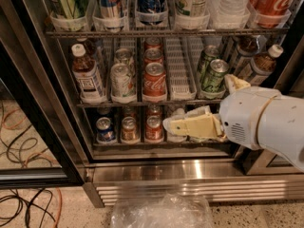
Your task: Pick 7up can from top shelf of fridge
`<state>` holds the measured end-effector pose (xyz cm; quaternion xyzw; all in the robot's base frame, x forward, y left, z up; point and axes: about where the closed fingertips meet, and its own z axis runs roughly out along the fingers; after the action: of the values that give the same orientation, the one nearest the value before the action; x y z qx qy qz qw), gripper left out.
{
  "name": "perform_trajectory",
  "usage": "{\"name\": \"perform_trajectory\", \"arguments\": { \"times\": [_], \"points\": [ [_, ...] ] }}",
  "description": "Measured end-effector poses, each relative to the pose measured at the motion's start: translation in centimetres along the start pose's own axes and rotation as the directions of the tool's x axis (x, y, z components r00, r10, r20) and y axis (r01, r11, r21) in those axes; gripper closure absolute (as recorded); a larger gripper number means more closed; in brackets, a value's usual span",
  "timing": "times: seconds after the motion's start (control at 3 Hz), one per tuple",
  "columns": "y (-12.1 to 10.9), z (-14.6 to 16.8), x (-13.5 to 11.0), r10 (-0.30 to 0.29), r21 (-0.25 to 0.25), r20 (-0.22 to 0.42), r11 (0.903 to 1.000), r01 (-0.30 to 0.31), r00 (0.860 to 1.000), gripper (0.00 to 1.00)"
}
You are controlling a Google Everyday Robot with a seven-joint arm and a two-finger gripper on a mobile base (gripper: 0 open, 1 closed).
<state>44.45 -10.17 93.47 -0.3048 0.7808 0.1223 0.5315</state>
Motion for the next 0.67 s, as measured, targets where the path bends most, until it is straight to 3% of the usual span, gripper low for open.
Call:
{"name": "perform_trajectory", "arguments": {
  "times": [0.33, 0.67],
  "points": [
    [-1.3, 0.9, 2.8, 0.084, 0.051, 0.044, 0.9949, -0.087, 0.995, 0.0],
    [-7.1, 0.5, 3.3, 0.199, 0.176, 0.201, 0.9558, -0.235, 0.959, 0.0]
  ]
}}
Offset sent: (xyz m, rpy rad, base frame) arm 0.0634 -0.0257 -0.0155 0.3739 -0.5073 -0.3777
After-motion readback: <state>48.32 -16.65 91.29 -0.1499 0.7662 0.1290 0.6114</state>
